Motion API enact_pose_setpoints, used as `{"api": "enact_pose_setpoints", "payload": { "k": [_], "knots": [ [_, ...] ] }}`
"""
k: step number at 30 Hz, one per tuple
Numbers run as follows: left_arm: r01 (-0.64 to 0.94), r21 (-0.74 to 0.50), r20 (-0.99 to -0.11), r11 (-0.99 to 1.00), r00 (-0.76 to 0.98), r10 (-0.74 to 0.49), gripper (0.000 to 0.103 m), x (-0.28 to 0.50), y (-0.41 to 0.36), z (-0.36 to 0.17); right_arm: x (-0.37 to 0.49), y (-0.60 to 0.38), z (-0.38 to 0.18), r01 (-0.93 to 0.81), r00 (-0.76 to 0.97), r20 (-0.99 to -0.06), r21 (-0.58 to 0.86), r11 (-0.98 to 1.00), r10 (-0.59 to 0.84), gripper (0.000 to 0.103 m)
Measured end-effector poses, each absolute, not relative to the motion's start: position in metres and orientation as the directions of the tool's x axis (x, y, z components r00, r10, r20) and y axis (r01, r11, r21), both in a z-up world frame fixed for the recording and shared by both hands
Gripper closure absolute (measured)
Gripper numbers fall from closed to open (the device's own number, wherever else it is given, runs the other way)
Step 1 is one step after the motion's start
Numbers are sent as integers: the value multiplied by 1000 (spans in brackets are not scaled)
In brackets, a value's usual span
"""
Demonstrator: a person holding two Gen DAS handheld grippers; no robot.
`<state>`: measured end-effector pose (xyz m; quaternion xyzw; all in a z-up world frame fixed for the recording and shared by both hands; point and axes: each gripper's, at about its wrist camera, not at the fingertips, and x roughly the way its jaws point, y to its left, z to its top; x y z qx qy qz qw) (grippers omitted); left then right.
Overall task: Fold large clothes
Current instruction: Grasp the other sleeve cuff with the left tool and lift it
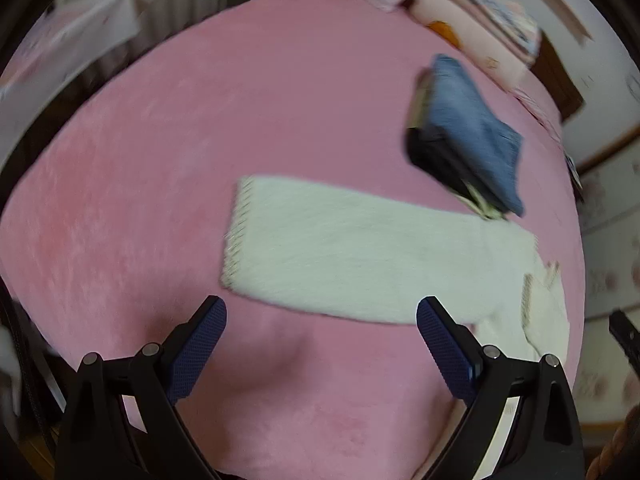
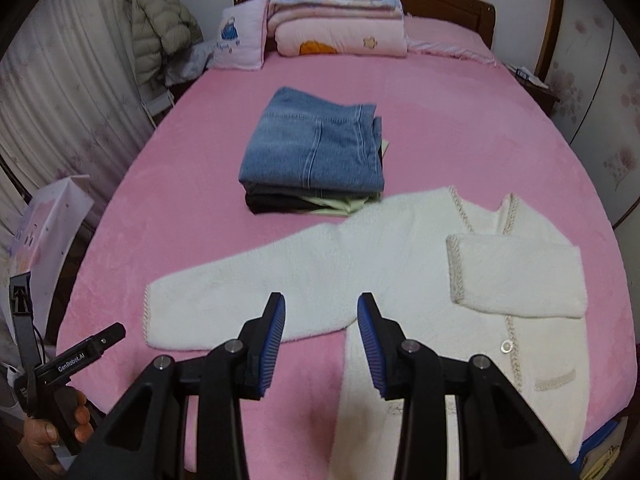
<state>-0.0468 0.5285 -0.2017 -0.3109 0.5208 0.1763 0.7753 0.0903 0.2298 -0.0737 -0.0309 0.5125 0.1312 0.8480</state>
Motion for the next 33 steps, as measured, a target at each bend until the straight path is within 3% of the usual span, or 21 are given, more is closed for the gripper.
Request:
{"api": "enact_pose_setpoints", "payload": {
  "k": [8, 15, 16, 17, 19, 21, 26, 33],
  "knots": [
    [-792, -388, -920, 472, 368, -137, 16, -68, 582, -320, 108, 261, -116, -264, 366, -913, 84, 961, 181, 66],
    [-830, -385, -923, 404, 348, -166, 18, -63, 583, -372, 112, 270, -135, -277, 316, -937, 60, 959, 150, 66],
    [-834, -382, -924, 399, 347, -160, 25, -61, 584, -374, 114, 269, -137, -278, 308, -940, 58, 959, 146, 66],
    [-837, -380, -925, 394, 349, -151, 30, -57, 584, -374, 115, 269, -138, -279, 304, -942, 56, 959, 144, 66],
    [-824, -391, -920, 409, 359, -157, 64, -50, 582, -370, 118, 268, -140, -282, 297, -944, 53, 958, 140, 66],
    [-805, -418, -908, 420, 377, -182, 83, -42, 579, -366, 121, 266, -142, -280, 293, -945, 61, 958, 146, 66],
    [-749, -391, -912, 534, 395, -114, 86, -12, 562, -320, 128, 254, -150, -264, 270, -951, 77, 962, 150, 66],
    [-543, -561, -777, 625, 606, -170, 86, 33, 503, -215, 136, 206, -154, -208, 263, -951, 110, 972, 164, 66]
  ]
}}
